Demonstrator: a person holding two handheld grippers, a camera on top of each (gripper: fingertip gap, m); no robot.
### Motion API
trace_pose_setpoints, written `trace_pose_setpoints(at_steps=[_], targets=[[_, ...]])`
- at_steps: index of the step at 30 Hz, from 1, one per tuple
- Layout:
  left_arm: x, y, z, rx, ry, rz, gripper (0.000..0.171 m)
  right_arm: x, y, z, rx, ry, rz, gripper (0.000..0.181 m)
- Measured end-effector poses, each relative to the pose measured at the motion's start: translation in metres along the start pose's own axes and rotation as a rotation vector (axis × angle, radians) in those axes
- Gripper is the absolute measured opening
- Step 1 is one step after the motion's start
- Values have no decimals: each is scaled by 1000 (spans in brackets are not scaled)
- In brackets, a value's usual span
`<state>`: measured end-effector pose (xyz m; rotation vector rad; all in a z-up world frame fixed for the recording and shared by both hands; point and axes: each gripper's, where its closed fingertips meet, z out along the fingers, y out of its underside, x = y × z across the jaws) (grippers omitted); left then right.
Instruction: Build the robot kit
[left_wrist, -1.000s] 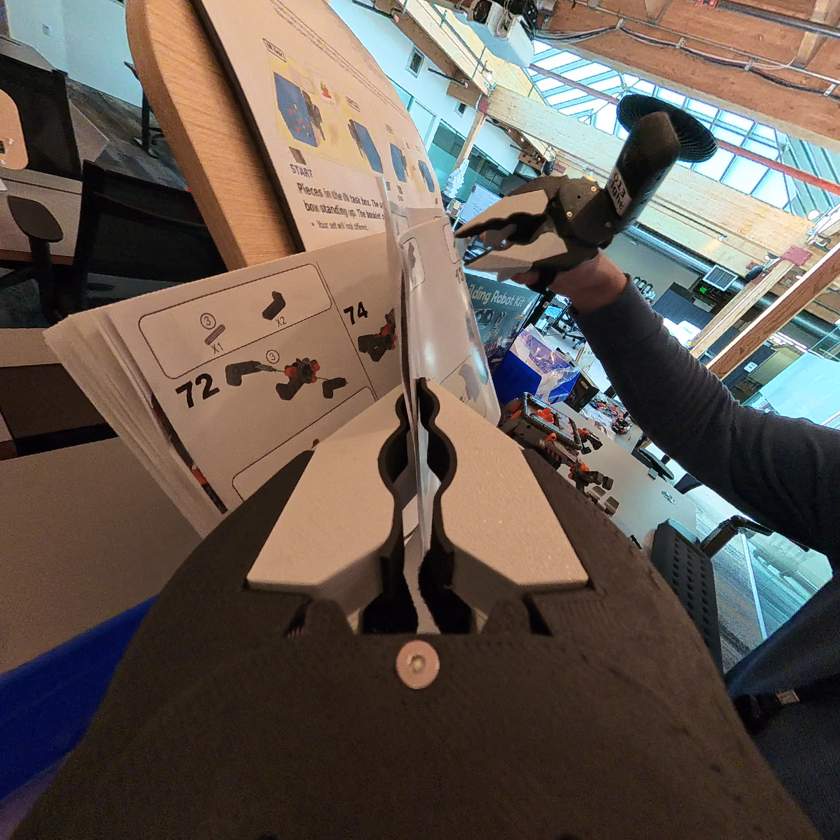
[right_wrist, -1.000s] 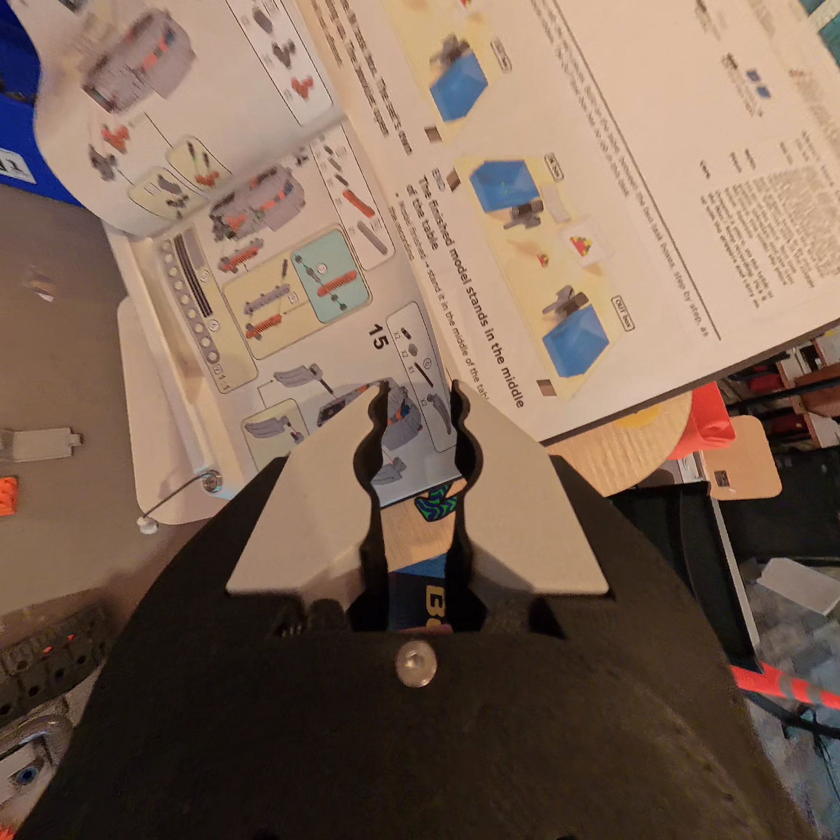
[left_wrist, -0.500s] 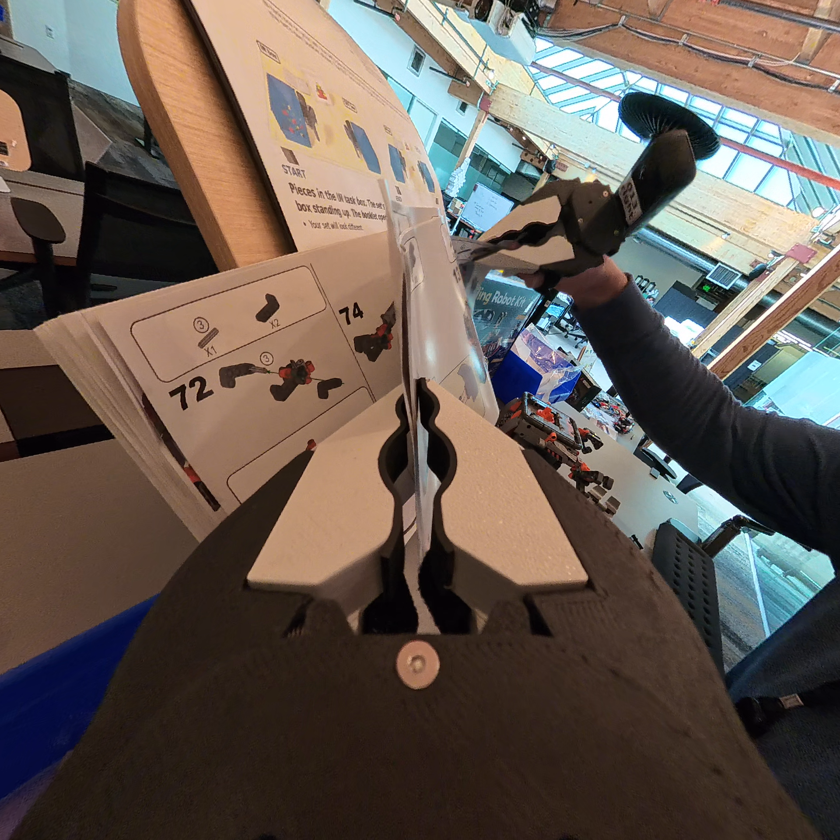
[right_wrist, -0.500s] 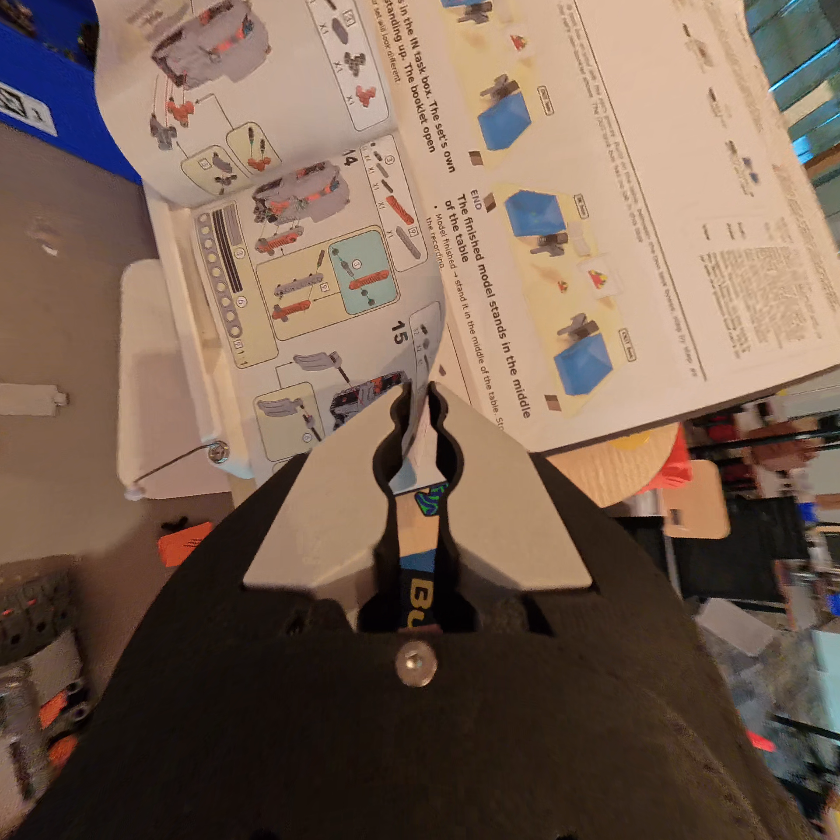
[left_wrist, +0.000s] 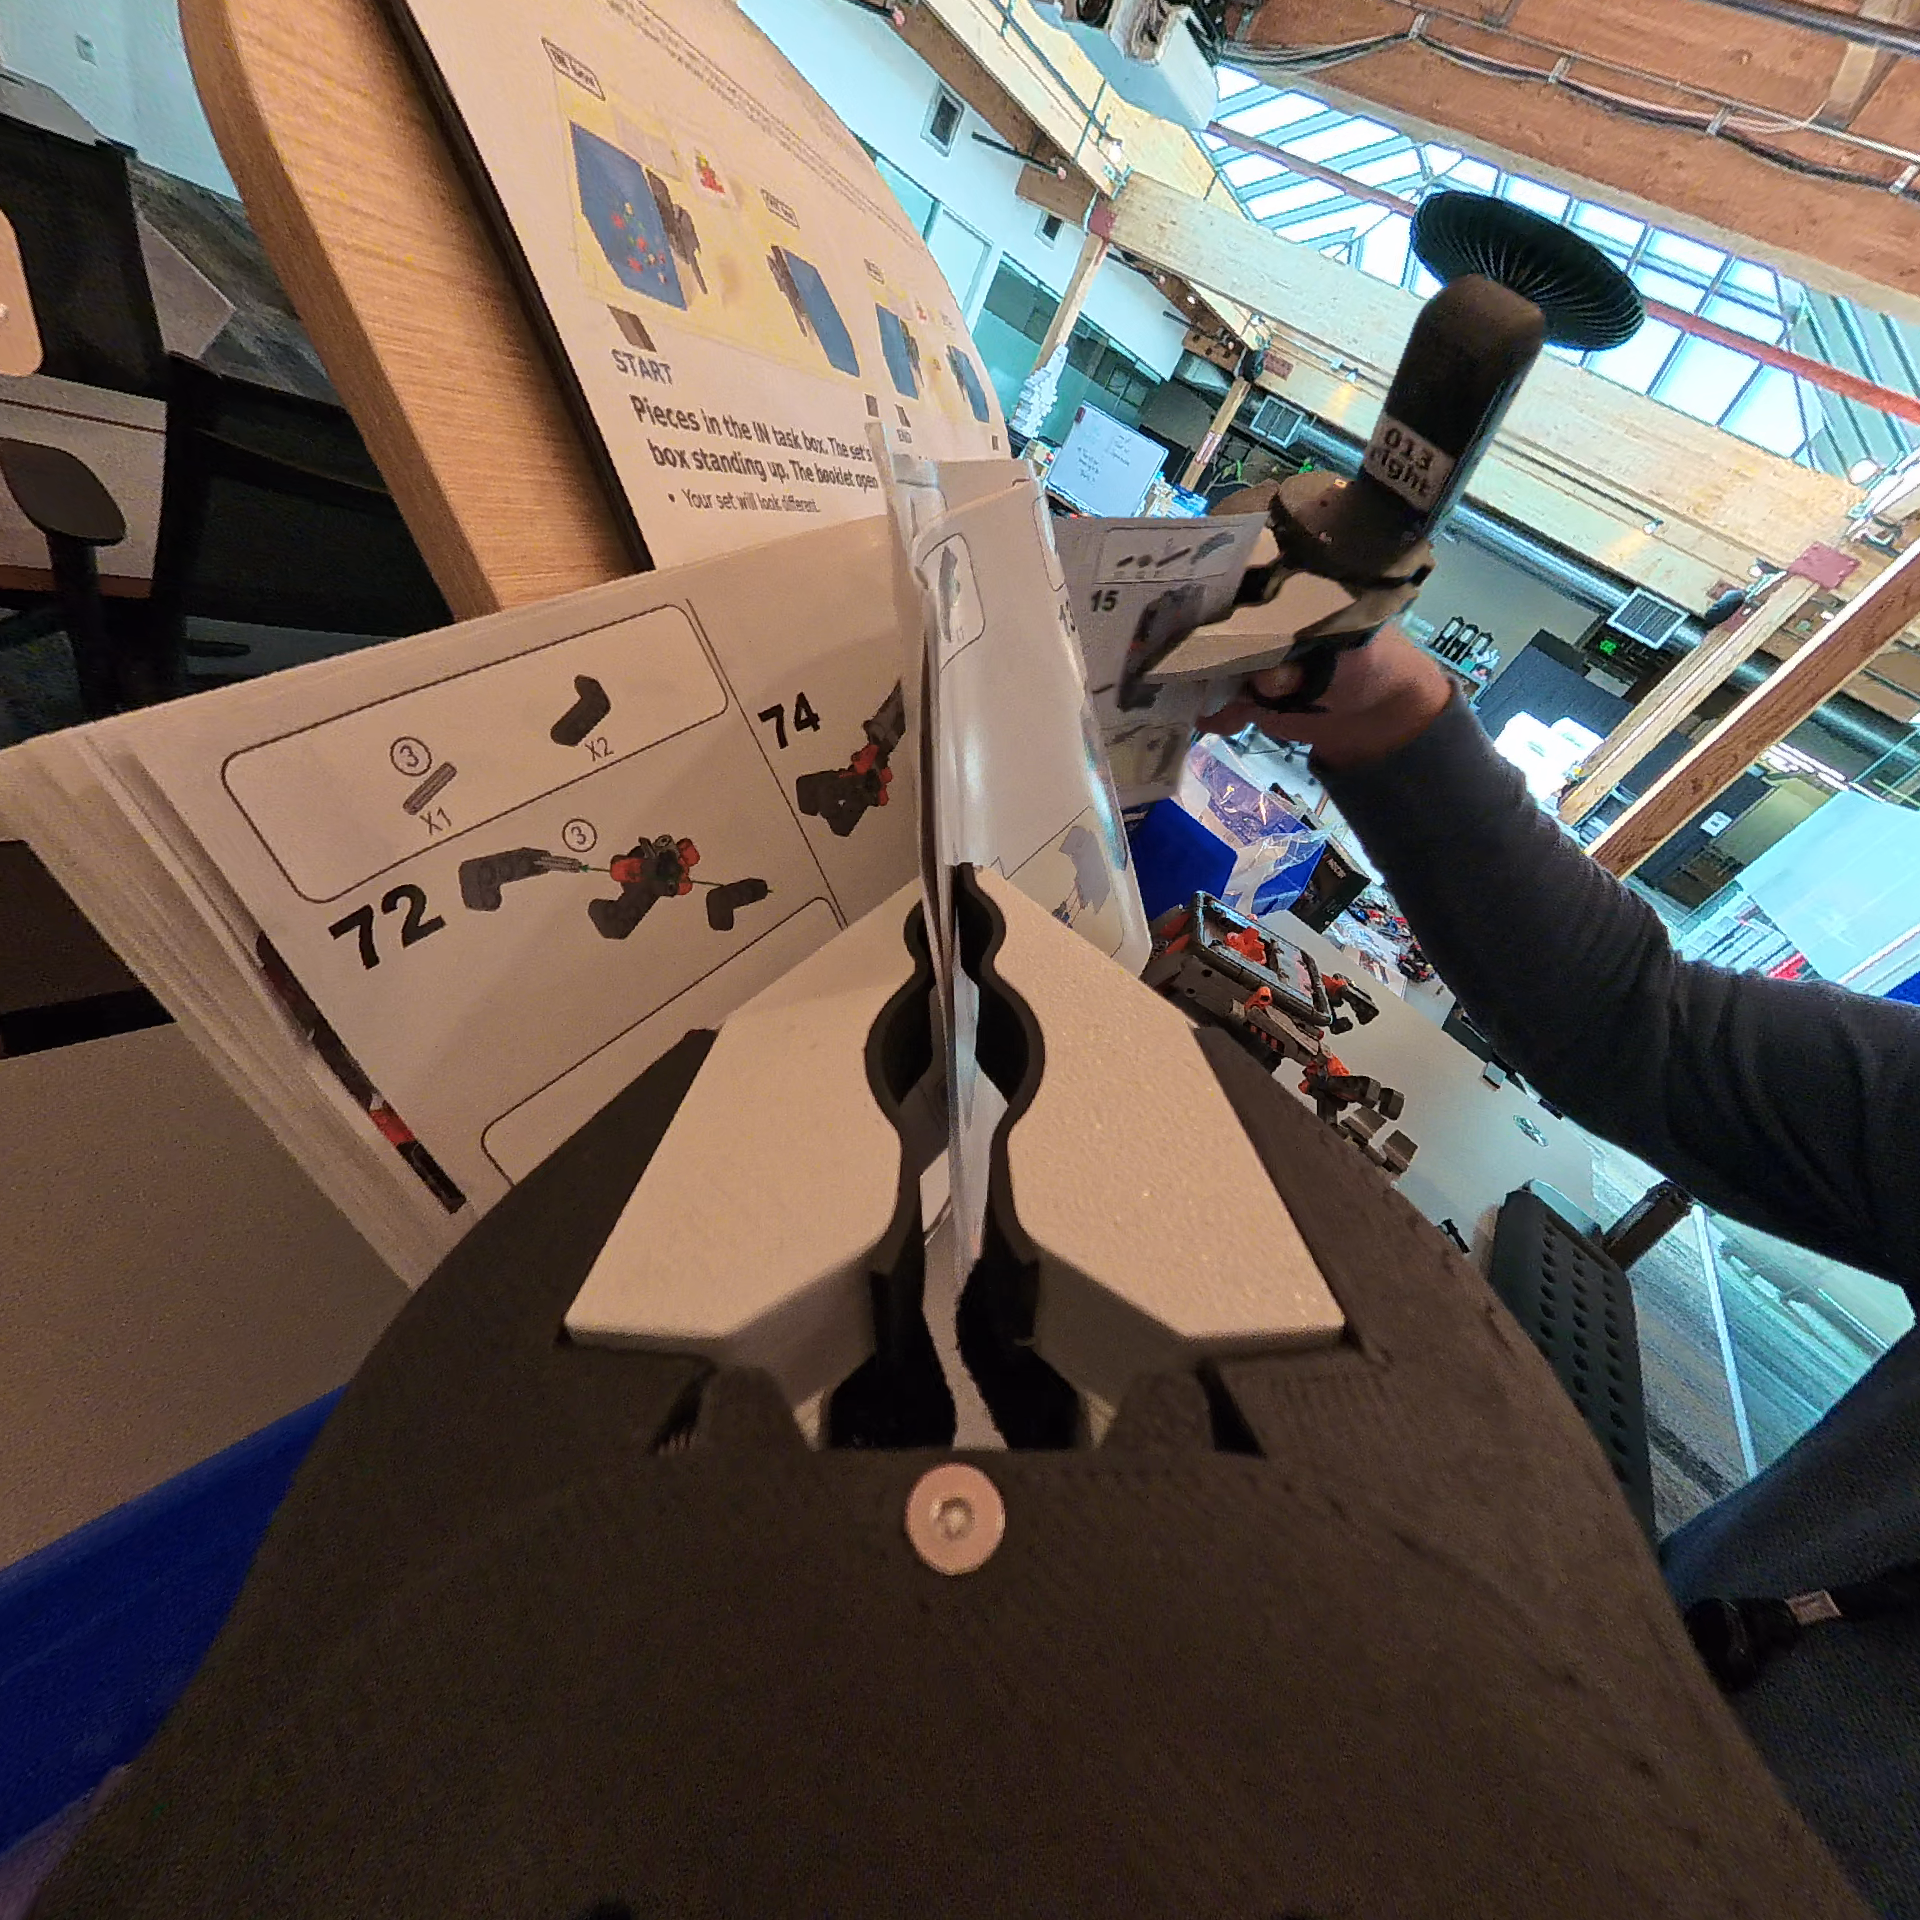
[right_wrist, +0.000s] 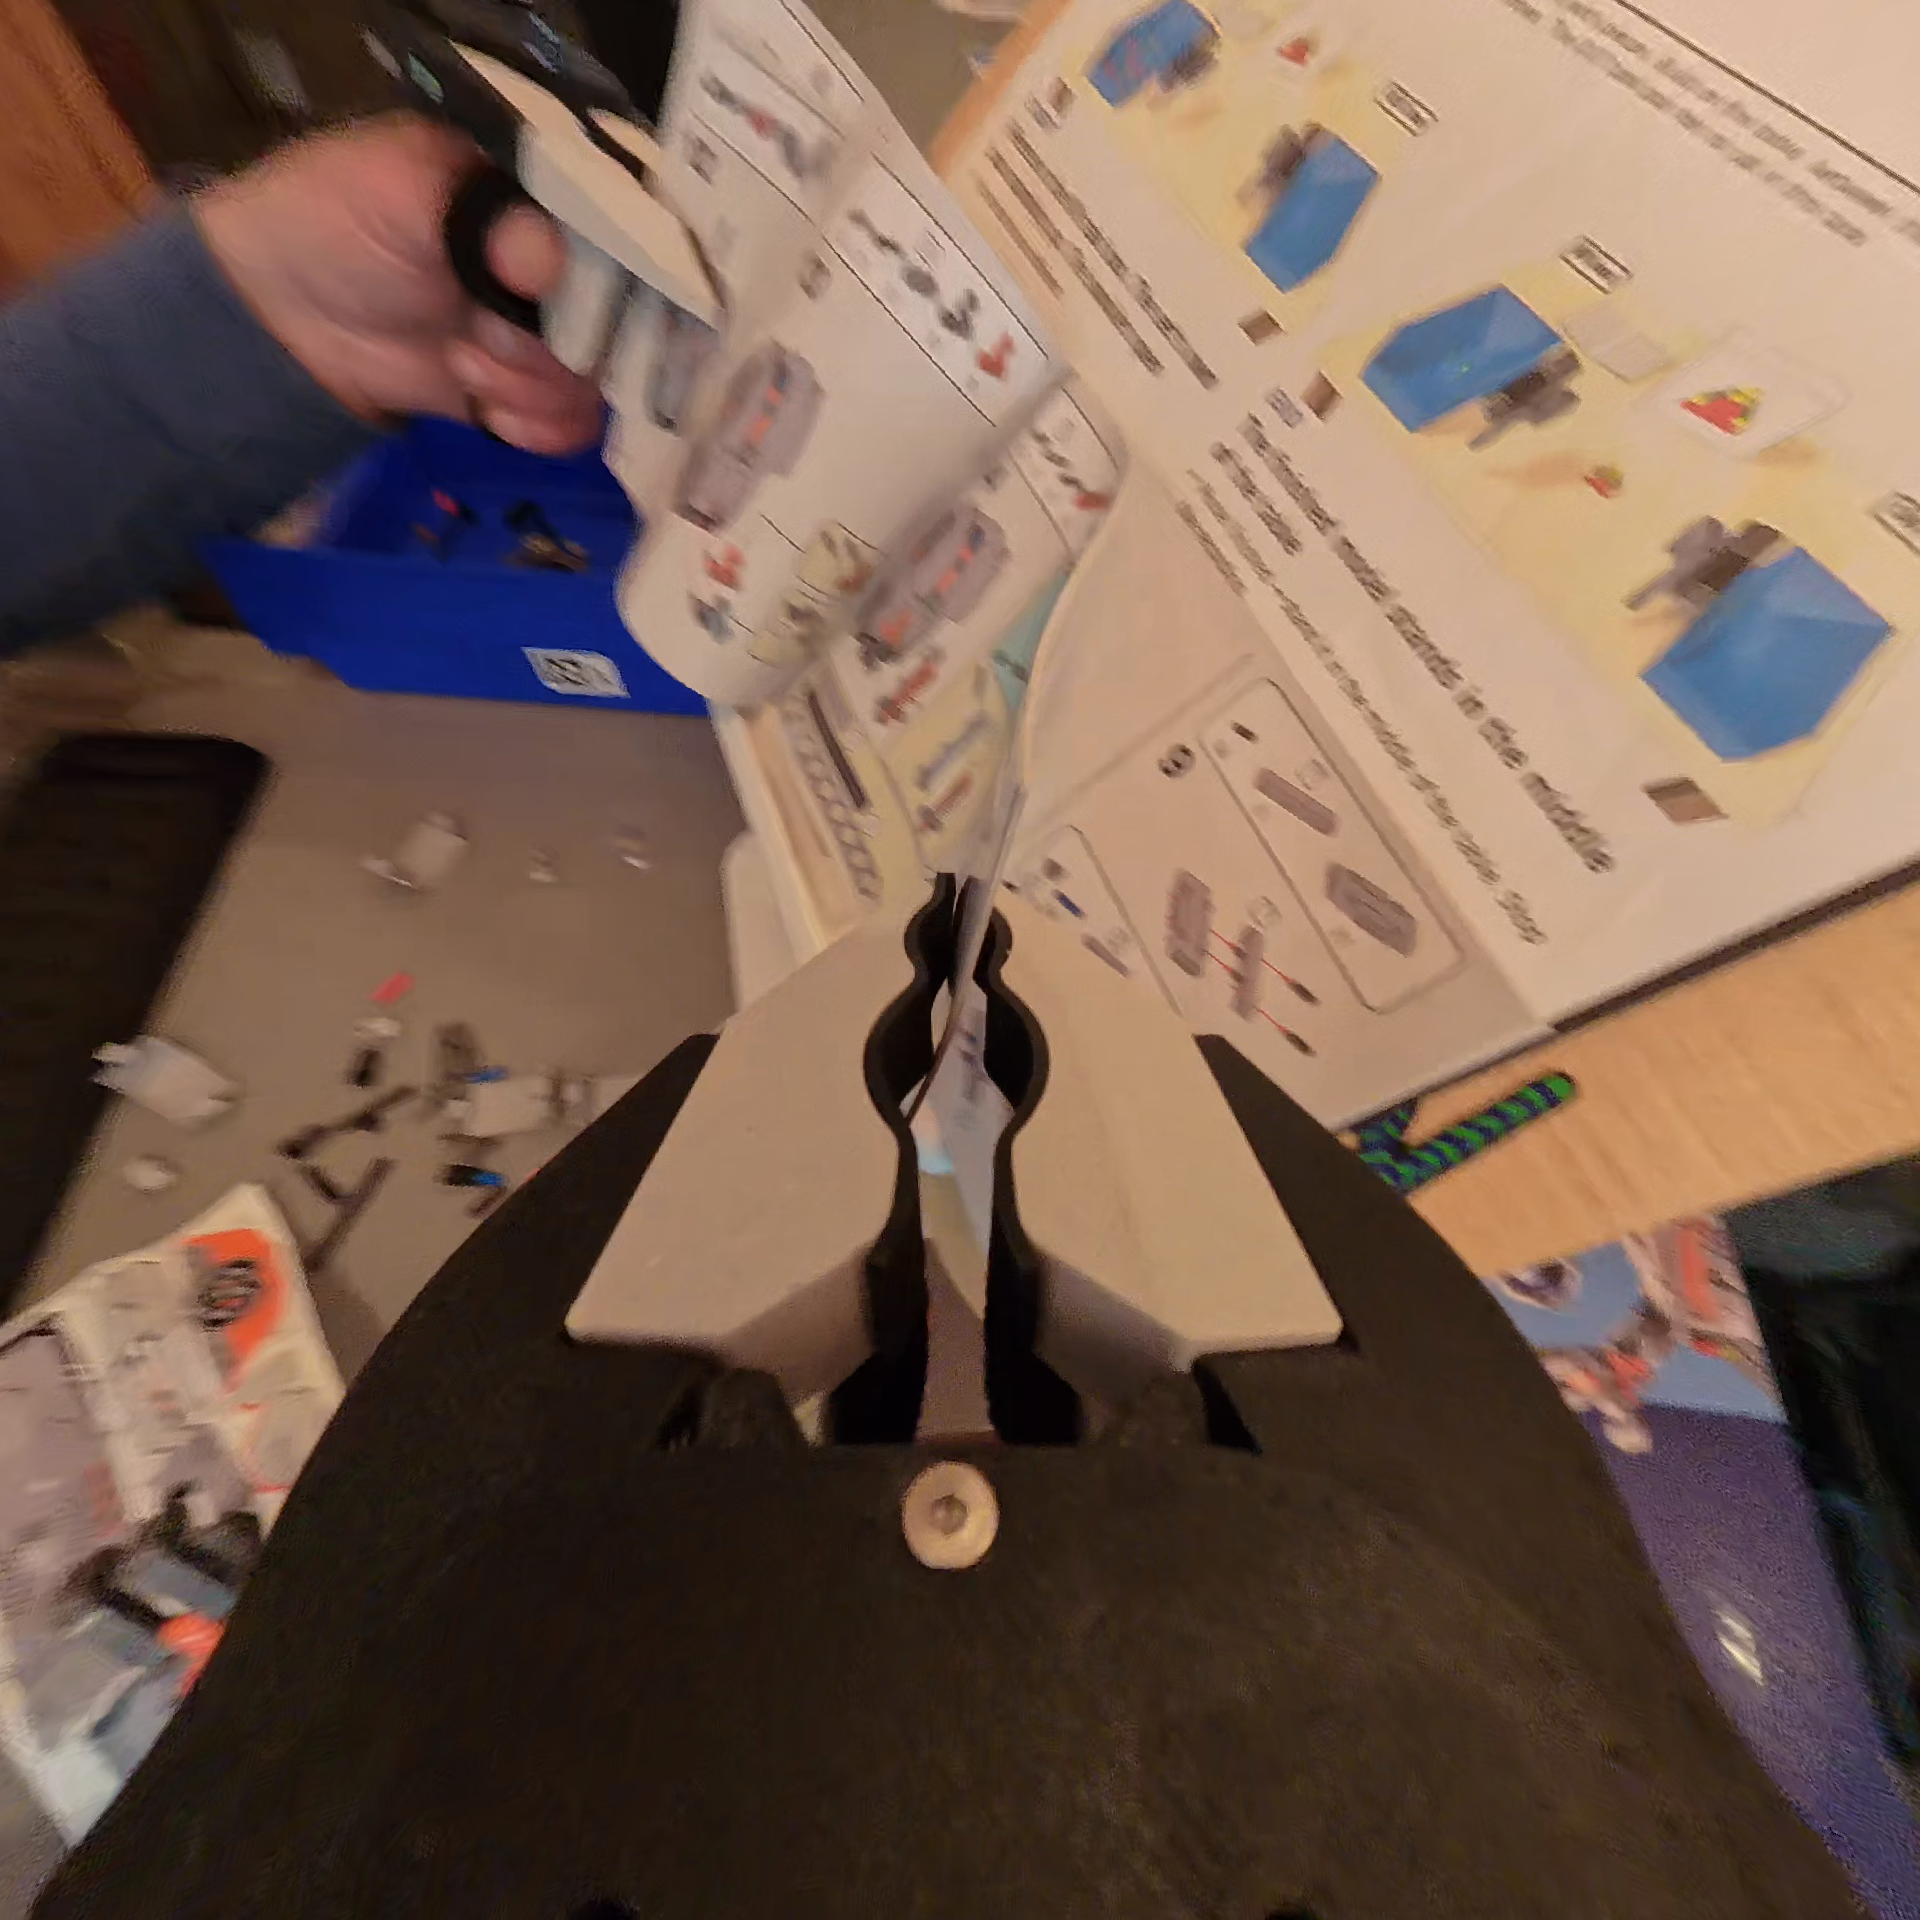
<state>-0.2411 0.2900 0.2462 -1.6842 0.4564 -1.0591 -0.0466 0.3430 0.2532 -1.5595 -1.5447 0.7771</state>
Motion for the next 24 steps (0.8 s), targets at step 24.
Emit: trace_pose_setpoints(at_steps=[24], targets=[[4,2,8,-12,41,-16,0,-97,-71,131,140,-87,-158,23]])
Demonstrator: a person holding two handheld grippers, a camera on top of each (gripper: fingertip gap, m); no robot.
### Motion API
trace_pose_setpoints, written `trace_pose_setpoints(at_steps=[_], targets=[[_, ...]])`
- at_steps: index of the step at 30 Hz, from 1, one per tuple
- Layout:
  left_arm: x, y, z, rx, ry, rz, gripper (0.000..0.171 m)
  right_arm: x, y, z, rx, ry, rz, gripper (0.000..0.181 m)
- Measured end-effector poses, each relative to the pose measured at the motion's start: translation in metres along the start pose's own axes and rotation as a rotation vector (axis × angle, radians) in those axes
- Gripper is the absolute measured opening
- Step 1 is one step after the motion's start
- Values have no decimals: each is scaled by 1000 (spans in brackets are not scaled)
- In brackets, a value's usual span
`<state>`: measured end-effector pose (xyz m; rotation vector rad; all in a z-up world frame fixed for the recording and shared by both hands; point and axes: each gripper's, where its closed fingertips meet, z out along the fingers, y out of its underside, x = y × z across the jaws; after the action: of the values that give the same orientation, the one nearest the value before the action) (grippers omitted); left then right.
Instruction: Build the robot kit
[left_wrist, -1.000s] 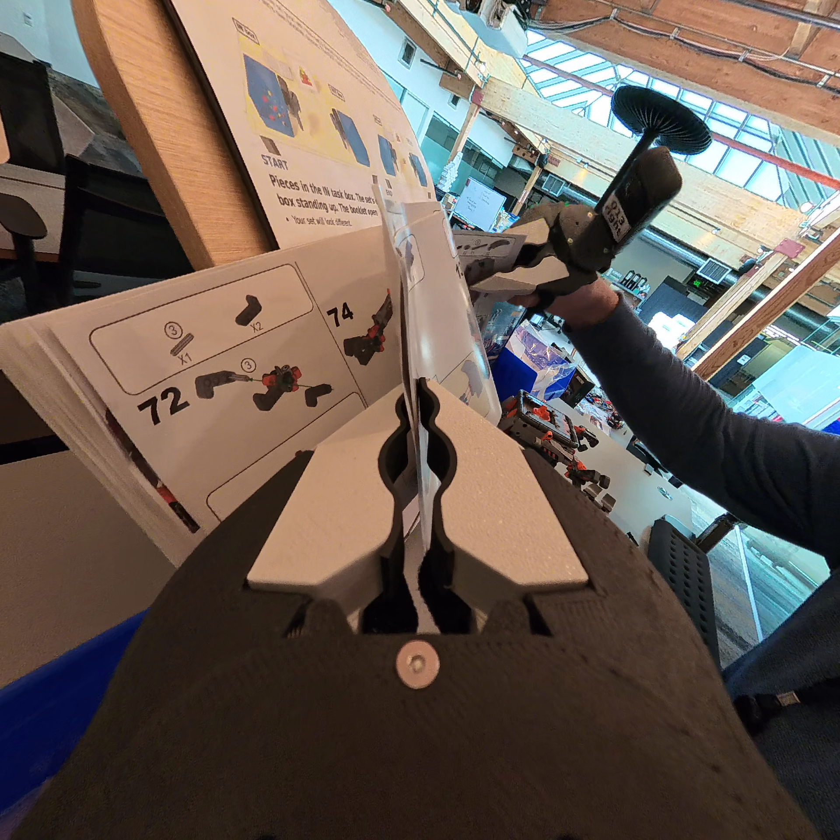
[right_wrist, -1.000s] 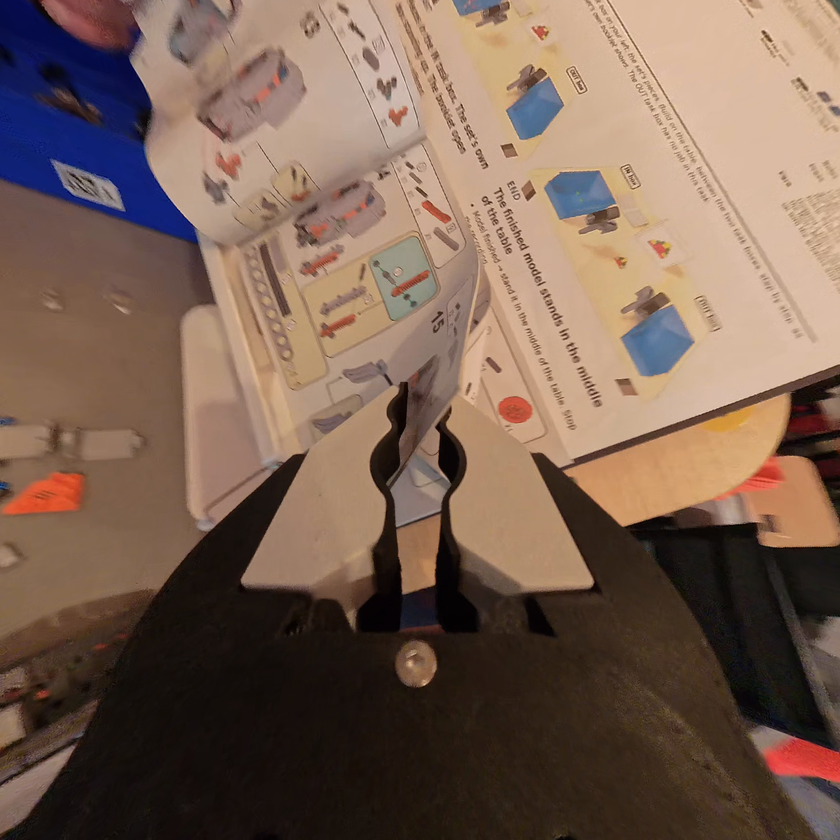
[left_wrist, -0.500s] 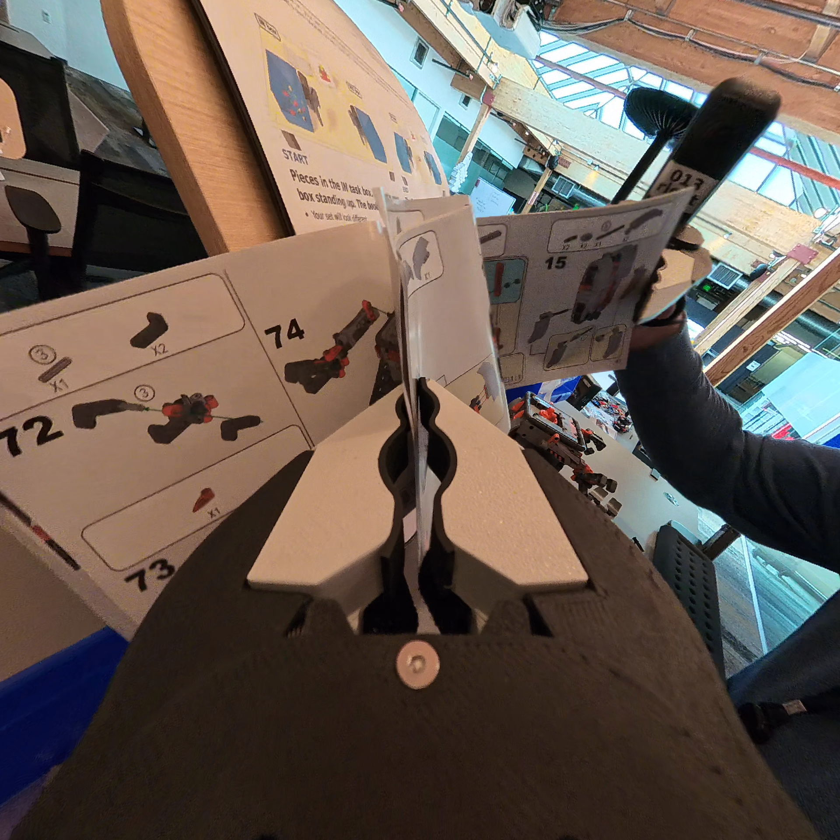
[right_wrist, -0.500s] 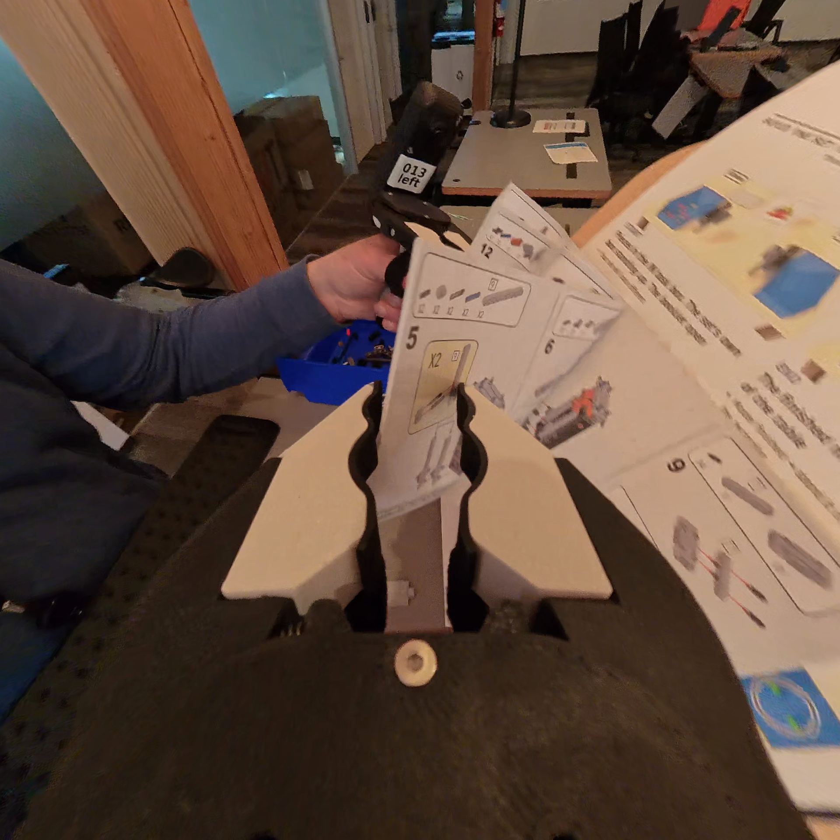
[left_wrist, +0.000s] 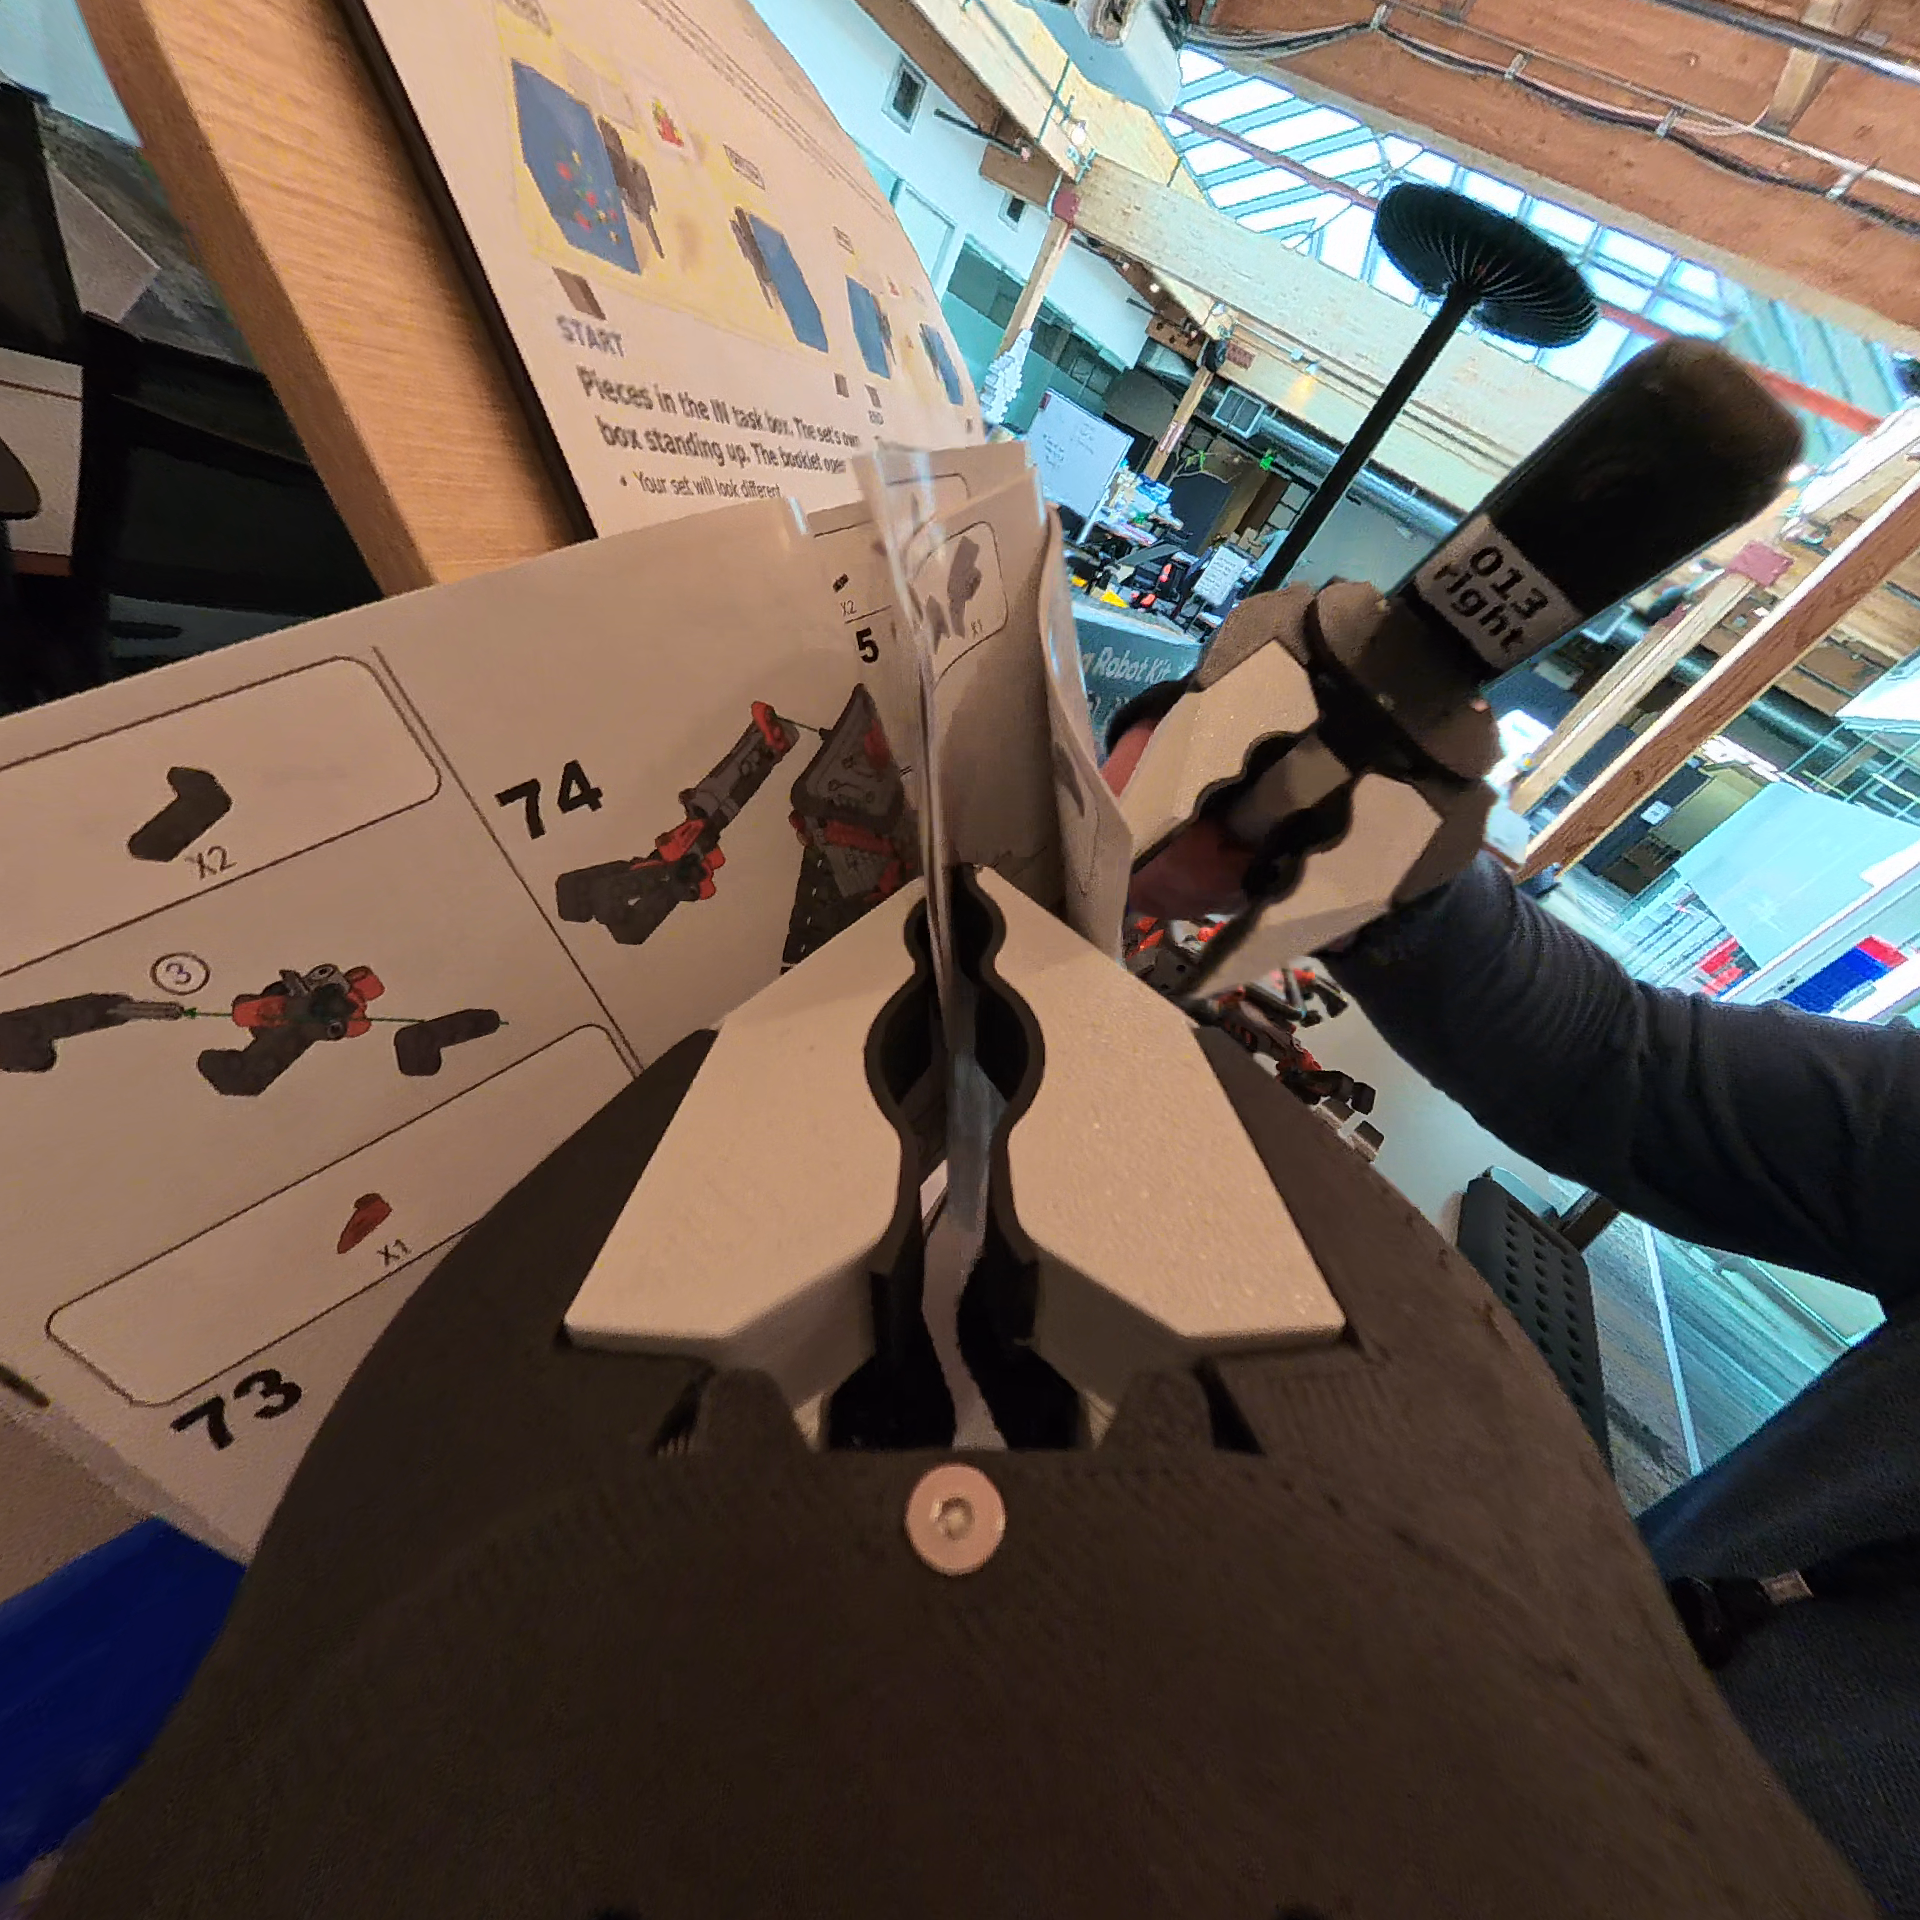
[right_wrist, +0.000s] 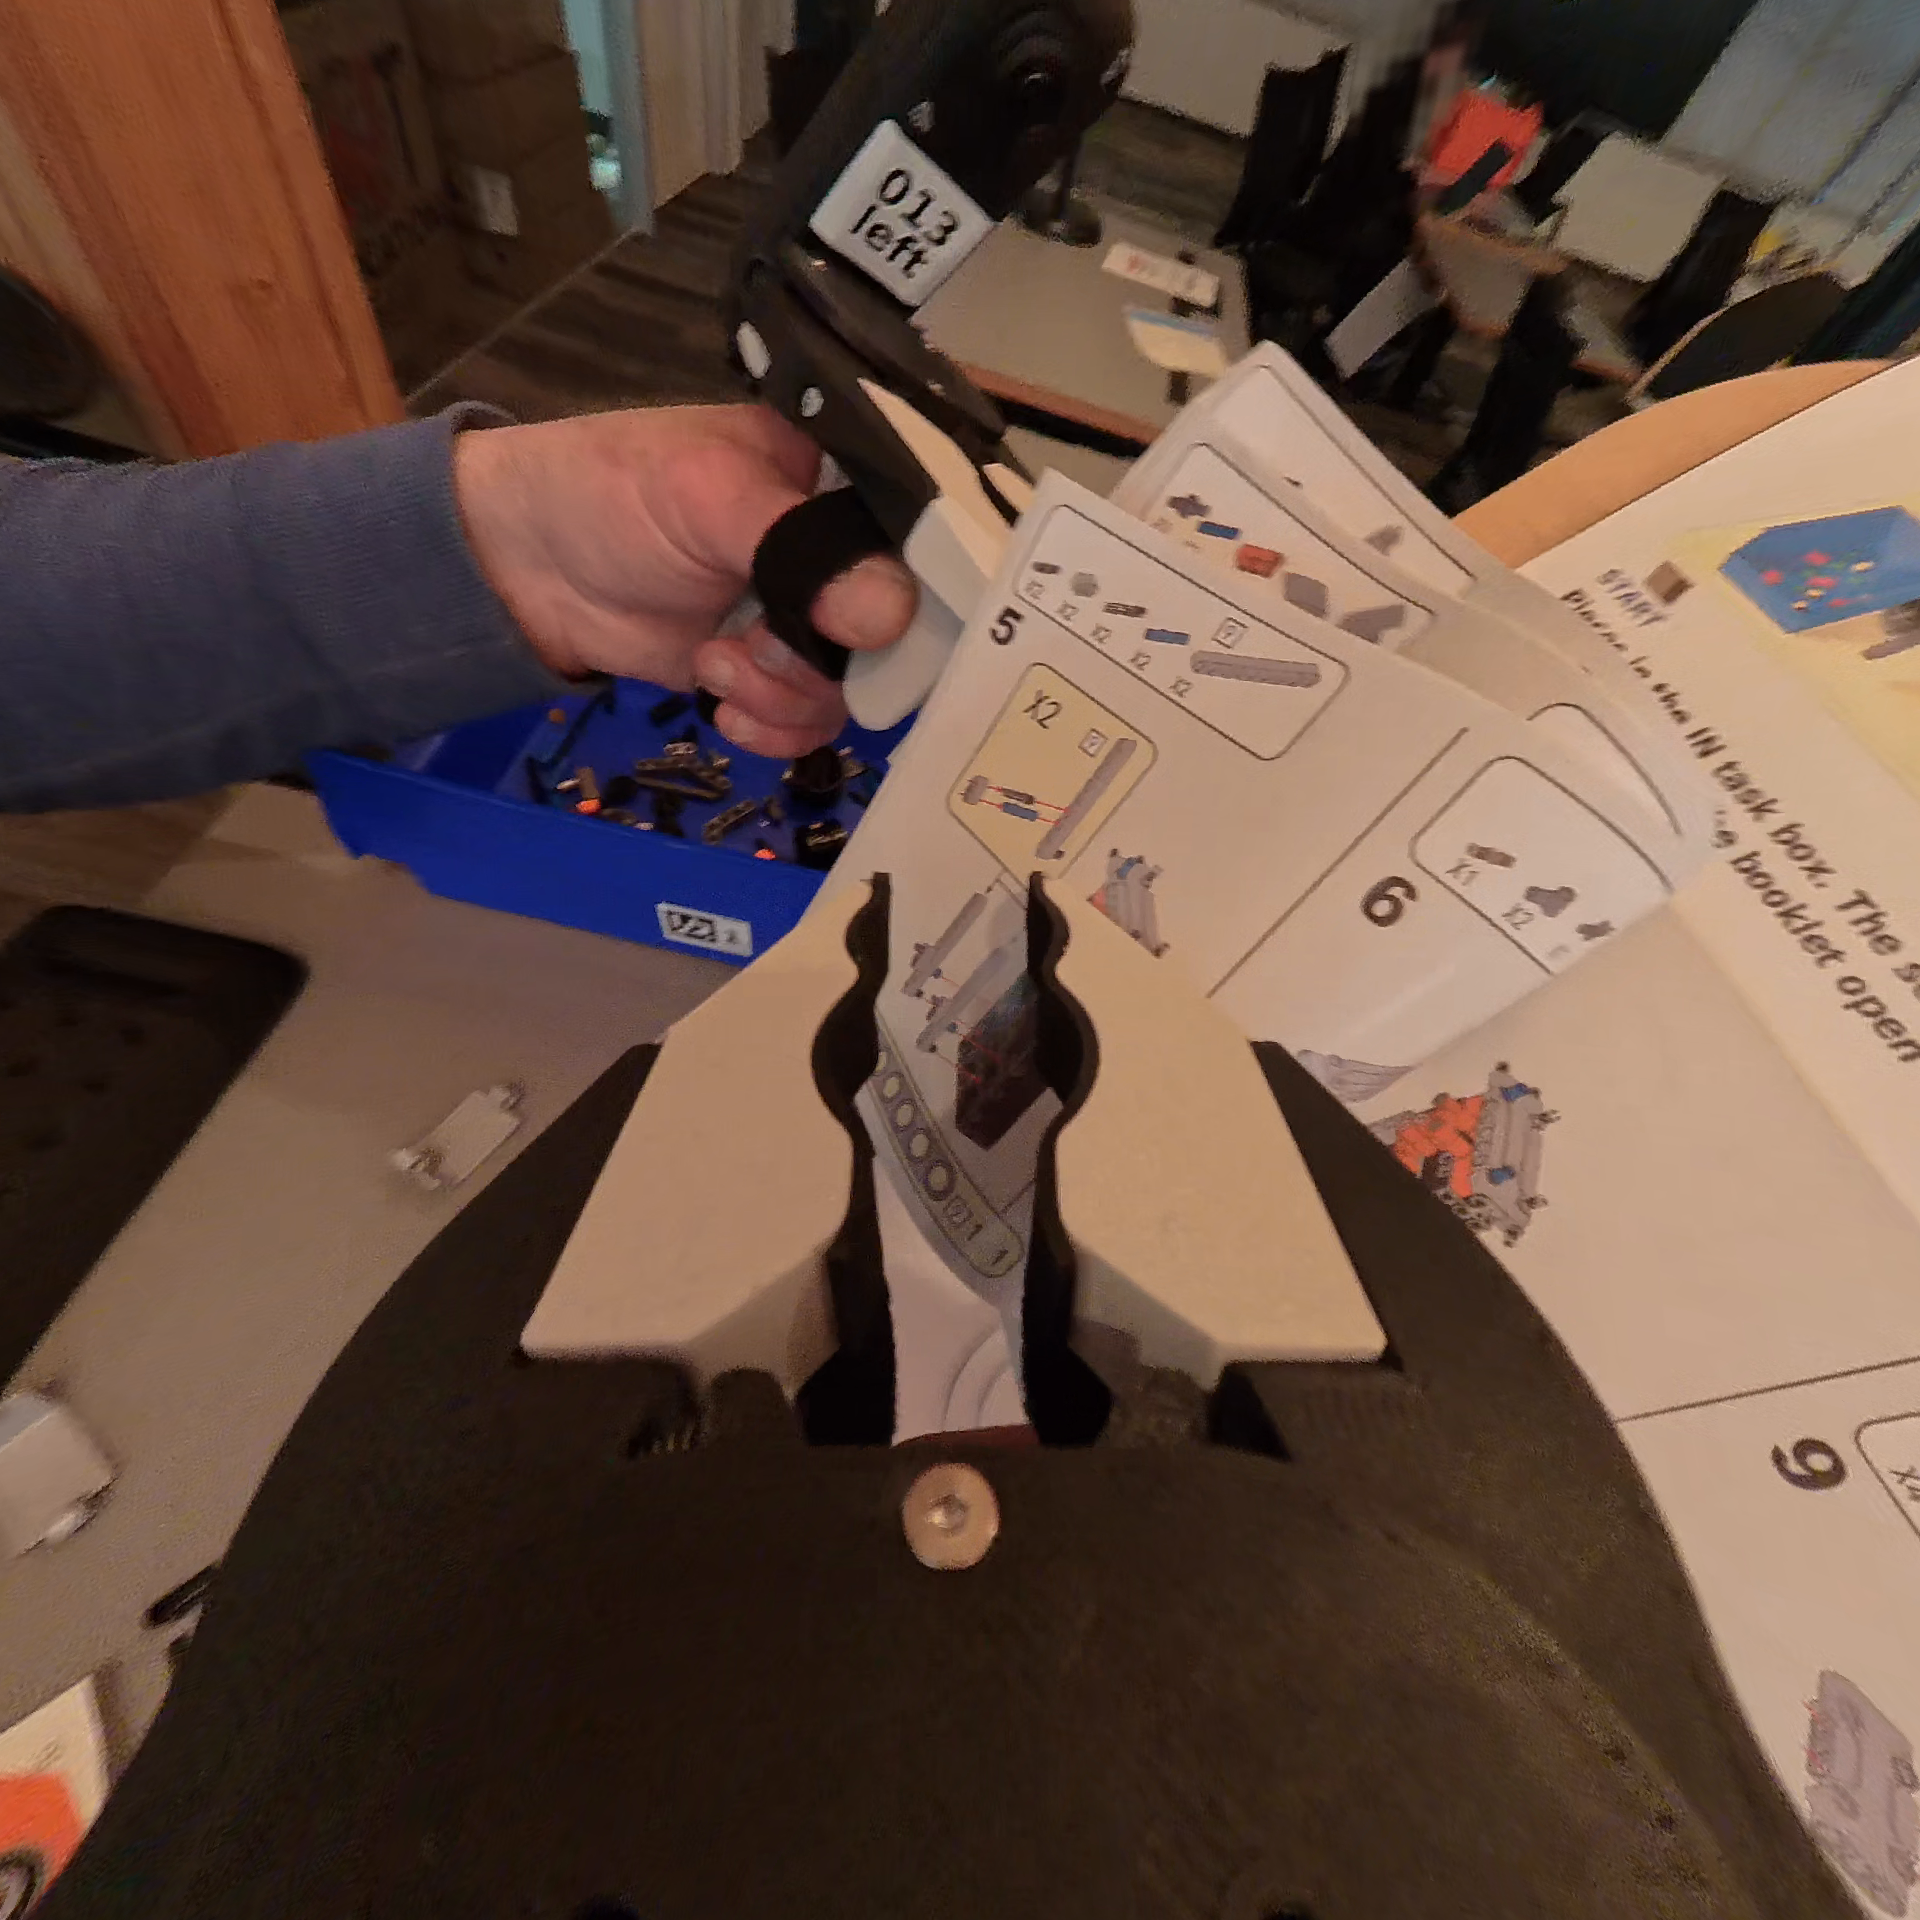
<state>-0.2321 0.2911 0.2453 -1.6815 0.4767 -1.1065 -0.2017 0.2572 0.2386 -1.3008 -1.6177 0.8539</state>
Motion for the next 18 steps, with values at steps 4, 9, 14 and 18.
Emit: trace_pose_setpoints(at_steps=[4,9,14,18], targets=[[10,-6,-6,35,82,3,1,11,-4,1,49,39,38,5],[35,-18,-14,103,237,18,21,24,-9,-6,97,62,89,0],[39,-9,-4,29,197,76,37,24,-17,-3,115,76,76,0],[27,2,9,-44,100,105,1,19,-25,-1,142,52,89,13]])
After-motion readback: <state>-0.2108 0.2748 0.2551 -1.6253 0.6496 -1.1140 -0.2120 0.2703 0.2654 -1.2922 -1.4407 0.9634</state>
